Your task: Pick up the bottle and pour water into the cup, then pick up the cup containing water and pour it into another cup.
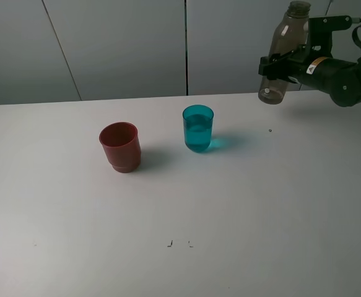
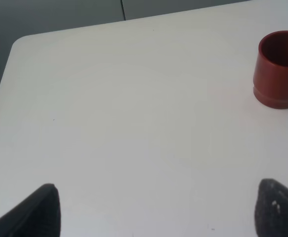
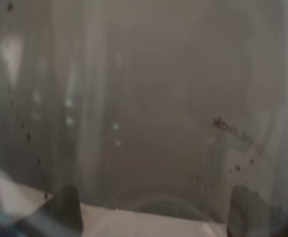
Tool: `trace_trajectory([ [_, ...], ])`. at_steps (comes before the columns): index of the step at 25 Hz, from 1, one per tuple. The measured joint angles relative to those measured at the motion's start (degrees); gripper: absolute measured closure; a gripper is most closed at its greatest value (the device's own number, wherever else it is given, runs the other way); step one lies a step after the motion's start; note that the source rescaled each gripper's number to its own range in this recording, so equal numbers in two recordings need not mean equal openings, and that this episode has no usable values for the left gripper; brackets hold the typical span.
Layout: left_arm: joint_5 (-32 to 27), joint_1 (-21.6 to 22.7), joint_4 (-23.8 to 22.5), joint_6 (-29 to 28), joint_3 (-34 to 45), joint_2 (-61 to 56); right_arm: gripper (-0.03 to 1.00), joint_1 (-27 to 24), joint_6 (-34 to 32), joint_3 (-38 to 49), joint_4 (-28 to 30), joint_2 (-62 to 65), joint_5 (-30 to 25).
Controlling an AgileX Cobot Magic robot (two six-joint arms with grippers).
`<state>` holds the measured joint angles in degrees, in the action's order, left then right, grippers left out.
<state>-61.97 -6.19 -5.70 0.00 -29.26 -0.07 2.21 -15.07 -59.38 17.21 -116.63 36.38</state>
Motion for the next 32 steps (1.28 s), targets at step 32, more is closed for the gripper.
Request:
trace_trajectory([
  [32, 0.0, 0.0, 0.0, 0.0, 0.0, 0.0, 0.97, -1.61, 3.85, 0.02, 4.22, -8.01, 5.56],
])
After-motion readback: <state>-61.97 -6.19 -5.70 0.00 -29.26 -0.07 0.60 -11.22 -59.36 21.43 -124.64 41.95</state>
